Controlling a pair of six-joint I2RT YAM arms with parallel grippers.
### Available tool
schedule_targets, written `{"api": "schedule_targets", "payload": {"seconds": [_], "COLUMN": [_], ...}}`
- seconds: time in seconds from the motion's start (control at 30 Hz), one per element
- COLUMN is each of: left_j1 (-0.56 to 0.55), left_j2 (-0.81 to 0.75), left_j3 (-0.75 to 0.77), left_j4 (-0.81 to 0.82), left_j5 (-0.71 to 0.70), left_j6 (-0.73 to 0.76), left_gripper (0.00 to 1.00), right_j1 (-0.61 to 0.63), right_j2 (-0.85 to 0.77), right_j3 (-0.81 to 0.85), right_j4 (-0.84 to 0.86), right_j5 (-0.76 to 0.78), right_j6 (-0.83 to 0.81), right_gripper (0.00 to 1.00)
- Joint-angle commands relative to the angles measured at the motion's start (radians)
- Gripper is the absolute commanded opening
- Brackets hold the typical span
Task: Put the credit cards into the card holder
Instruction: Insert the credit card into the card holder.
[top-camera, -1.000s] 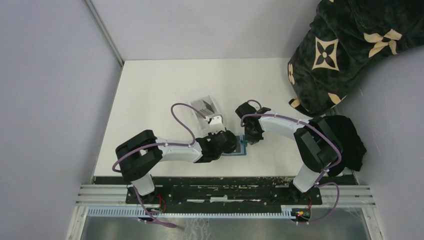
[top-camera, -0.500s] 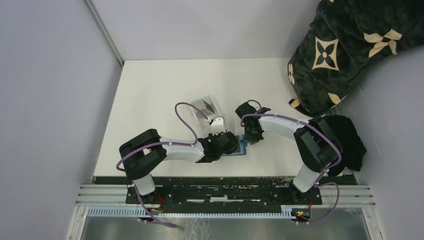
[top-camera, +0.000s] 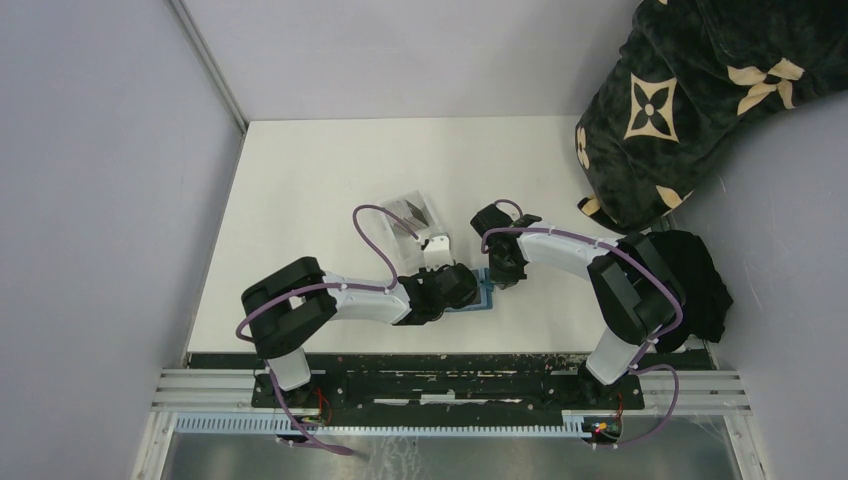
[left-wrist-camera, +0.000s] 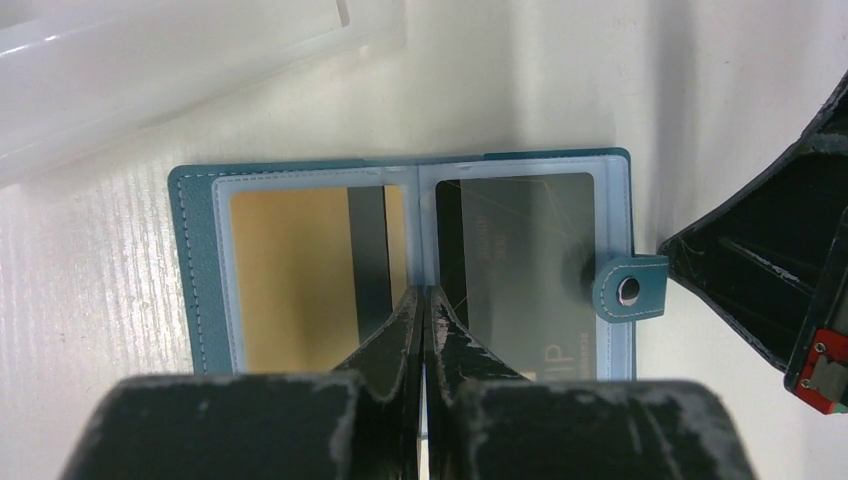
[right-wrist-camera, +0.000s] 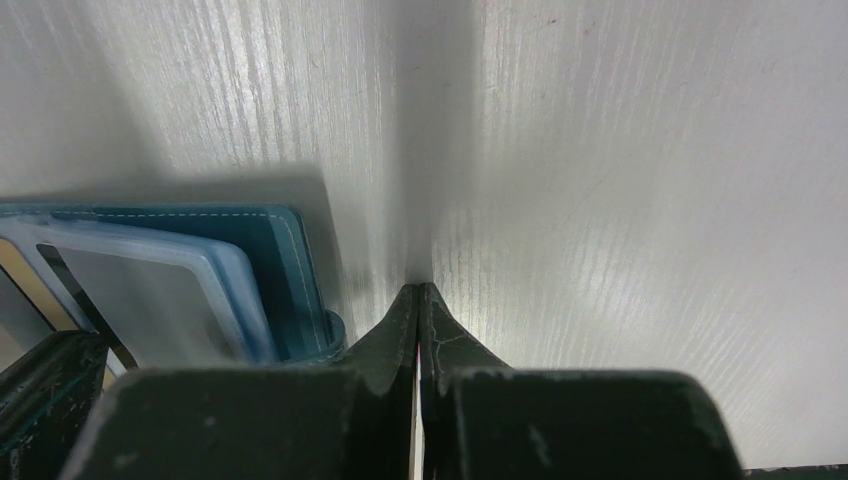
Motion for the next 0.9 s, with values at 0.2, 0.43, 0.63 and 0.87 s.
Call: {"api": "schedule_targets", "payload": {"seconds": [0.2,0.43,0.63,0.87], "left_j1": [-0.003,-0.002,-0.003,-0.003], "left_j2": [0.010,0.006,0.015,0.021], "left_j3": [-0.002,-0.005,-0.004,-0.010], "left_j4": [0.093,0.123,0.151,0.182], "left_j5": [0.049,0.060,0.079,0.095], "left_j6": [0.065,0.075,0.080,0.081], "left_gripper": [0.03,0.03,0.03,0.03], "right_j1": [0.013,0.017,0.023,0.027], "right_j2": [0.076,0.081,0.086,0.091], "right_j3": [-0.034,-0.034,-0.035,-0.032], "right_j4": [0.073,0.077,0.082,0.083], "right_j5": [-0.054,-0.062,-0.064,-0.067], "right_j6": [0.031,0.034,0.037,0.039], "right_gripper": [0.01,0.01,0.01,0.01]}}
